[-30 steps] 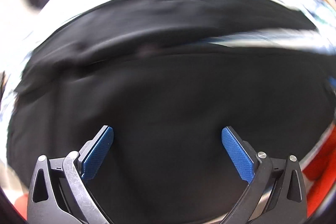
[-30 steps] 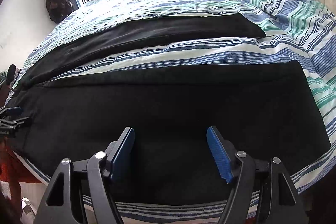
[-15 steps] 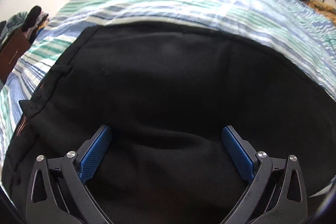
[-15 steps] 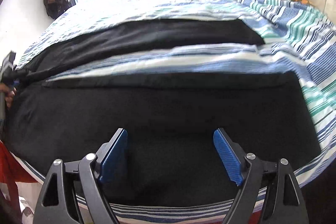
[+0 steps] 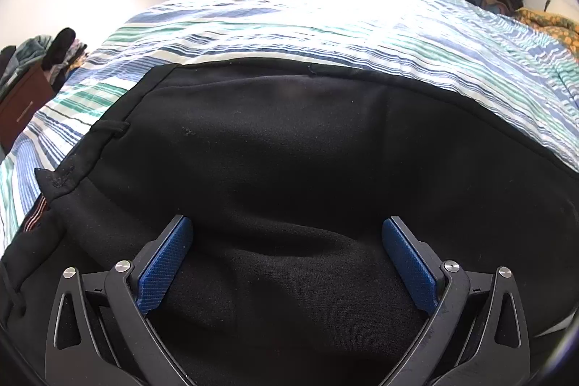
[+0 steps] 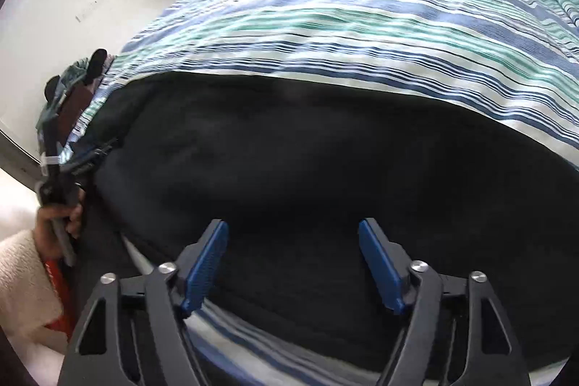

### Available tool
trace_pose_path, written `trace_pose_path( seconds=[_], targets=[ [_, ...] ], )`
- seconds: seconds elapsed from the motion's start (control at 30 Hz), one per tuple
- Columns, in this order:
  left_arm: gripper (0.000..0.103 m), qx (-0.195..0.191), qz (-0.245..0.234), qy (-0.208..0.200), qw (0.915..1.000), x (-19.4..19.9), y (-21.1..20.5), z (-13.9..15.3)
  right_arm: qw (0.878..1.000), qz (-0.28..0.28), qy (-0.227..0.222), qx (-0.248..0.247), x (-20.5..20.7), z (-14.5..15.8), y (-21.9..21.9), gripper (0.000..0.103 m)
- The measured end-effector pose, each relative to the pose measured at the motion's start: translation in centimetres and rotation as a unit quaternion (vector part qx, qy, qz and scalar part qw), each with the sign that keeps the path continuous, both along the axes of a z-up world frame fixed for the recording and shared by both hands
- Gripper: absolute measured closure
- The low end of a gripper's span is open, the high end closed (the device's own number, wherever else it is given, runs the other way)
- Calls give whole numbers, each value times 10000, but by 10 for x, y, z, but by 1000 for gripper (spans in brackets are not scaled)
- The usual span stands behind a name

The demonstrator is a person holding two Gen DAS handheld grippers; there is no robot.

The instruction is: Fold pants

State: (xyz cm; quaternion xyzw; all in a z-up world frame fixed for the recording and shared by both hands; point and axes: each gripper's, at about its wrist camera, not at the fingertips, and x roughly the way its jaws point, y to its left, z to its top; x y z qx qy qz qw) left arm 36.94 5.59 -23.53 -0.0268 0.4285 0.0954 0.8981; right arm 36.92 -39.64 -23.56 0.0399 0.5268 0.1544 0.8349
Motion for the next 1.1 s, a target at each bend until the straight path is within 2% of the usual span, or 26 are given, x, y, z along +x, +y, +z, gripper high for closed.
trace_pose_path(
  seconds=[0.07, 0.13, 0.23, 0.27, 0.3, 0.33, 0.37, 0.43, 0.47, 0.57, 0.6, 0.63, 0.67, 0.73, 0.83, 0.97, 1.03, 1.1],
  targets=[
    [1, -8, -1, -31, 10000, -2, -2, 0, 9985, -419, -95, -351, -7, 7, -57, 47],
    [1, -6, -2, -54, 10000, -5, -4, 0, 9920, -1053, -64, -688, -16, 15, -123, 47],
    [1, 7, -1, -72, 10000, -5, -5, 1, 9665, -2233, 95, -1262, -36, 30, -213, 47],
    [1, 10, 0, -74, 10000, -5, -6, 1, 9561, -2552, 78, -1439, -42, 38, -235, 48],
    [1, 15, 0, -77, 10000, -5, -6, 1, 9513, -2704, 20, -1477, -45, 45, -246, 48],
    [1, 17, 1, -76, 10000, -5, -6, 1, 9473, -2812, -29, -1533, -47, 52, -255, 47],
    [1, 26, 2, -75, 10000, -5, -7, 1, 9485, -2811, -72, -1457, -45, 55, -259, 47],
    [1, 51, 6, -70, 10000, -4, -7, 1, 9542, -2700, -76, -1284, -35, 56, -265, 47],
    [1, 57, 6, -70, 10000, -4, -8, 1, 9551, -2637, -12, -1348, -30, 53, -264, 47],
    [1, 58, 6, -70, 10000, -3, -8, 1, 9479, -2699, 367, -1654, -14, 30, -260, 47],
    [1, 61, 6, -68, 10000, -3, -7, 1, 9455, -2784, 303, -1661, -16, 29, -252, 48],
    [1, 62, 6, -66, 10000, -2, -8, 1, 9434, -2857, 207, -1670, -18, 33, -251, 58],
    [1, 62, 6, -65, 10000, -2, -7, 1, 9439, -2863, 122, -1641, -22, 37, -249, 86],
    [1, 81, 9, -55, 10000, -2, -8, 1, 9490, -2686, -207, -1636, -35, 54, -234, 91],
    [1, 123, 18, -34, 9999, 0, -9, 1, 9588, -2125, -821, -1699, -69, 88, -198, 91],
    [1, 148, 20, -7, 9999, 1, -10, 2, 9653, -1425, -1509, -1587, -143, 121, -146, 91],
    [1, 172, 23, 11, 9998, 2, -10, 2, 9660, -1204, -1667, -1567, -186, 121, -127, 91],
    [1, 207, 30, 33, 9998, 3, -11, 2, 9679, -1129, -1590, -1583, -226, 108, -117, 91]
  ],
)
